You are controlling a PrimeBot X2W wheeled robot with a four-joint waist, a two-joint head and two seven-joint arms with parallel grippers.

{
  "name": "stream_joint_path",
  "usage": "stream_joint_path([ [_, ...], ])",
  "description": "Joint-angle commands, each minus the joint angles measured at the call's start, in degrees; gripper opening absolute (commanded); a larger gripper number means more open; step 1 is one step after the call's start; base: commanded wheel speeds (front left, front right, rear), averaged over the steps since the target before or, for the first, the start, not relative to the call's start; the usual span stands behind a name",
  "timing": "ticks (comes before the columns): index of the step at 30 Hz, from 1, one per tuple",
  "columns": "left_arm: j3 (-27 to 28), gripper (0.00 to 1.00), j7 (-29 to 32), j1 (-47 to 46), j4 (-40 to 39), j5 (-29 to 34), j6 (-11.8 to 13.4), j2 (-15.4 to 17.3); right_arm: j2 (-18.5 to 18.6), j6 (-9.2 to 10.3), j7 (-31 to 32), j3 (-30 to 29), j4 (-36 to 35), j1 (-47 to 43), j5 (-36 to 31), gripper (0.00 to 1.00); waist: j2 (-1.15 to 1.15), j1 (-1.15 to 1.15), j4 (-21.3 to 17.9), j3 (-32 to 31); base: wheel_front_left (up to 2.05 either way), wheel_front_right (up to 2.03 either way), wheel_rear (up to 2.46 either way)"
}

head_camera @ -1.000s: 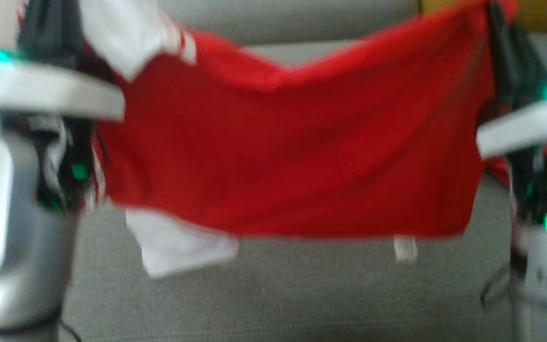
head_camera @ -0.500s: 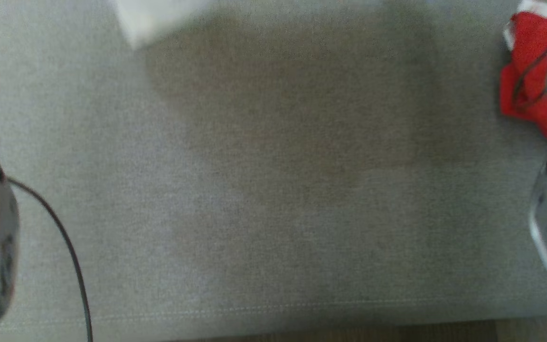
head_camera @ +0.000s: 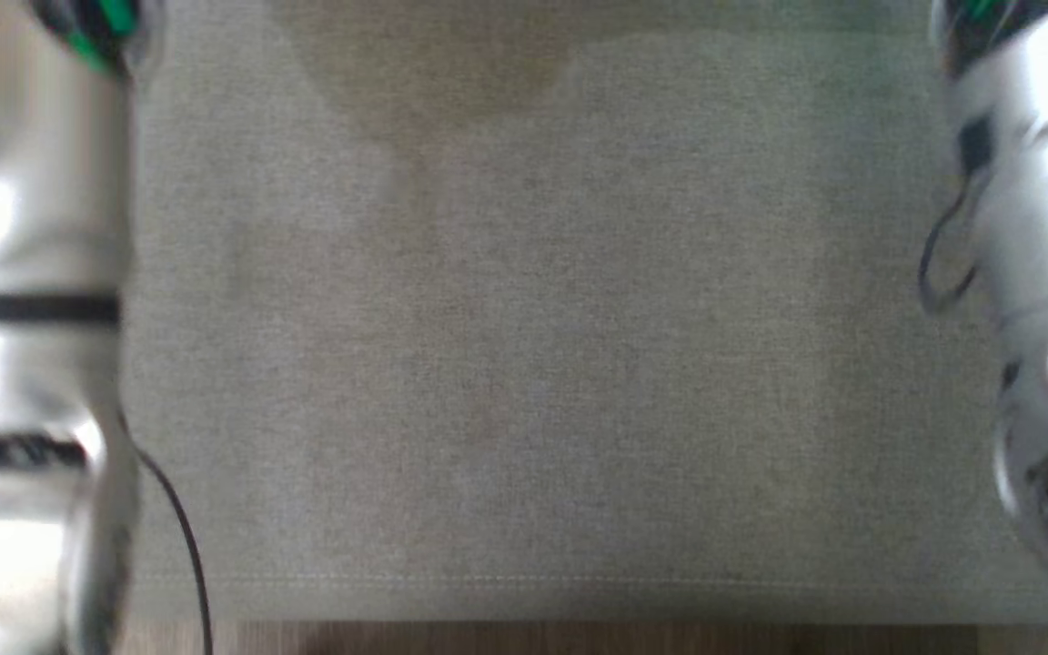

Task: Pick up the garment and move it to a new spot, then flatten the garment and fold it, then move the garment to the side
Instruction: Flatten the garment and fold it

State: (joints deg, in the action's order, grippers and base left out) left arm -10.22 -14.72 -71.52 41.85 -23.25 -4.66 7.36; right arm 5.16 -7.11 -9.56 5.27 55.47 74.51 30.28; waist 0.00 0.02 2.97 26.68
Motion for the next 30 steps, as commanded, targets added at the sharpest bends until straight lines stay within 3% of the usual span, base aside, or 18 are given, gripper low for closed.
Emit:
stream_joint_path([
  [1, 1.3, 0.00, -0.3, 2.1, -1.3, 0.6, -0.6, 1.9, -1.5, -0.37, 0.6, 1.0, 0.2, -1.7, 1.6, 0.00, 0.00, -0.02, 0.5, -1.1, 0.00, 0.00, 0.00],
  [6, 1.1, 0.00, -0.3, 13.4, -1.5, 2.0, -2.0, 1.3, -1.5, -0.37, 3.8, 4.7, 4.0, -9.5, 5.1, 0.00, 0.00, -0.02, 1.3, -4.6, 0.00, 0.00, 0.00],
  [15, -2.7, 0.00, -0.3, 29.7, -3.6, 3.4, -2.8, 2.0, 1.7, -0.37, 8.8, 9.9, 2.9, -22.3, 11.9, 0.00, 0.00, -0.02, 1.9, -12.4, 0.00, 0.00, 0.00],
  [30, -11.8, 0.00, 0.3, 41.6, -6.1, -1.4, -2.8, 6.7, 8.1, -0.37, 17.8, 16.9, -1.6, -33.3, 16.7, 0.00, 0.00, -0.02, 0.8, -19.3, 0.00, 0.00, 0.00],
])
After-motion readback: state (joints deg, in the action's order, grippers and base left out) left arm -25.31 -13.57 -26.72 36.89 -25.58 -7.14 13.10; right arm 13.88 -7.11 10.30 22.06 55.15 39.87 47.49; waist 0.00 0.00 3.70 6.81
